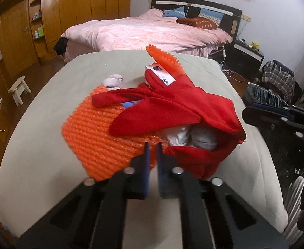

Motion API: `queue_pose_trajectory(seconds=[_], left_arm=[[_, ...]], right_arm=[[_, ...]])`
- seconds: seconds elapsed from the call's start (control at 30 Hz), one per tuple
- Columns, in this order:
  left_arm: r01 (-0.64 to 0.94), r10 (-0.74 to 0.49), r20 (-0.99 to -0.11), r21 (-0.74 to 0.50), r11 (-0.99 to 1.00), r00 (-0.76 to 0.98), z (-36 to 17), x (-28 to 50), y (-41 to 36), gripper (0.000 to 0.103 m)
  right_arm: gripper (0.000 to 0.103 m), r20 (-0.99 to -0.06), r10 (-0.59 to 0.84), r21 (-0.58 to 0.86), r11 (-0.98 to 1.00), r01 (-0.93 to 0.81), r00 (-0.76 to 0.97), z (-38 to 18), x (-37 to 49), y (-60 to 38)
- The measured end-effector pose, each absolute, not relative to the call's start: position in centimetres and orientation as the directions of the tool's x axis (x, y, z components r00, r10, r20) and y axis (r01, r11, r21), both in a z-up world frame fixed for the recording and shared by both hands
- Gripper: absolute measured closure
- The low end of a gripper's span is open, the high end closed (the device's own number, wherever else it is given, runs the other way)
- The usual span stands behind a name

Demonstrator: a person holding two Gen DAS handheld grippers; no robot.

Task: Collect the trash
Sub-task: 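Grasp the orange mesh pad with the left tool while the right tool grasps the red glove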

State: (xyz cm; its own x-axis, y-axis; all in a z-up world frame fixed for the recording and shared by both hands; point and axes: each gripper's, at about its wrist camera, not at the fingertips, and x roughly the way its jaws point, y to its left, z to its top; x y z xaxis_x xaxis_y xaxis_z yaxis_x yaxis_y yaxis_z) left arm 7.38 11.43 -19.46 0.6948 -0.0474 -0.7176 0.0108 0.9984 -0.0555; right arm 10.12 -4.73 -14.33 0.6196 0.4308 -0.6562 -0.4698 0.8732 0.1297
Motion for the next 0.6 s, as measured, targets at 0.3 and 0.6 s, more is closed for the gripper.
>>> queue_pose_trajectory(seconds=[0.3,0.6], left_arm=[[-0.011,-0.025,-0.674,-0.049,0.999,0.738,-16.4,6.4,12.2,0.103],[-0.098,0.026,-0.711,-0.061,0.993,0.703,-18.1,6.8,15.0,0.05]], right_arm=[[0.085,-0.621,0.448,0.117,0.864,-0.489,0.643,-12.4,9.8,-4.6],[0.046,-0.666,0.426,0.1,0.865,-0.493,0.613,-15.1,10.9,-3.0]])
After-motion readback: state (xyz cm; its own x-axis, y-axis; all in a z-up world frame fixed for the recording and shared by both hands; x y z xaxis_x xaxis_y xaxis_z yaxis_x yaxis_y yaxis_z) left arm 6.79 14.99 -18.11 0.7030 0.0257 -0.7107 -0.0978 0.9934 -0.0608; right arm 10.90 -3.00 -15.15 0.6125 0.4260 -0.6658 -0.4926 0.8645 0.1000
